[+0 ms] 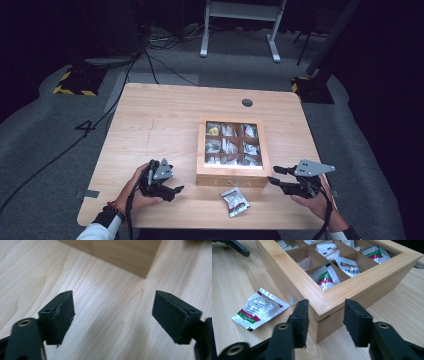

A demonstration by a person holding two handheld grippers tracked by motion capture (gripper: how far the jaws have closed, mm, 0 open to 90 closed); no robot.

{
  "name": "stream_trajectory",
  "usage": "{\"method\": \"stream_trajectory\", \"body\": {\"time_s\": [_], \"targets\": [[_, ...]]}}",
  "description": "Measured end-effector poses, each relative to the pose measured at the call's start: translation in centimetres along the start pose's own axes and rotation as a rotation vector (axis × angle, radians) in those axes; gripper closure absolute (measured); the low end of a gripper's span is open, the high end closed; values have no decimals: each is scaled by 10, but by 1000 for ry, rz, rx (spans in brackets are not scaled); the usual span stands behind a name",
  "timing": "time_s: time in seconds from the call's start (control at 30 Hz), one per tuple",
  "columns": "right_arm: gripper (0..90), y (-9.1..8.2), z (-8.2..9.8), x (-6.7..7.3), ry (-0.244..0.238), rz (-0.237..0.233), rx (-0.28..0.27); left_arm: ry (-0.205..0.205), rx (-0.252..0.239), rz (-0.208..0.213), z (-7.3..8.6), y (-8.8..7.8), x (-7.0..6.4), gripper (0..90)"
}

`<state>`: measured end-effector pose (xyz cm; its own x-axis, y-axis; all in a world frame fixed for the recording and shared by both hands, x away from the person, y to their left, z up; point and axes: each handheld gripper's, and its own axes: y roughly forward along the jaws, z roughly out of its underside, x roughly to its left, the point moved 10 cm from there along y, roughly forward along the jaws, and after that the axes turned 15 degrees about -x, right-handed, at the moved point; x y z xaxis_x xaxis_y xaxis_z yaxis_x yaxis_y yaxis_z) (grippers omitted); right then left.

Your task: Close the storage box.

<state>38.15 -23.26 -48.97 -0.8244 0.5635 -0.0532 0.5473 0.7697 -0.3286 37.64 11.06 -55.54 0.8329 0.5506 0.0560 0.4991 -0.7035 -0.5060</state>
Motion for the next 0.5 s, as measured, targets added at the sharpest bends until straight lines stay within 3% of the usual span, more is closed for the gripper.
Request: {"method": "stream_trajectory", "body": {"time_s": [0.07,0.13,0.33,0.5], "targets": [[473,-2,0,-1,-10,5,13,-9,-1,3,5,-1,3,166],[419,-4,1,-2,-23,4,37,5,30,-18,12,-2,6,167],[352,-9,11,-9,-24,20,80,15,49,-33,21,-2,10,167],[307,-14,18,-17,-34,62,105,-16,36,-20,23,-1,11,165]]}}
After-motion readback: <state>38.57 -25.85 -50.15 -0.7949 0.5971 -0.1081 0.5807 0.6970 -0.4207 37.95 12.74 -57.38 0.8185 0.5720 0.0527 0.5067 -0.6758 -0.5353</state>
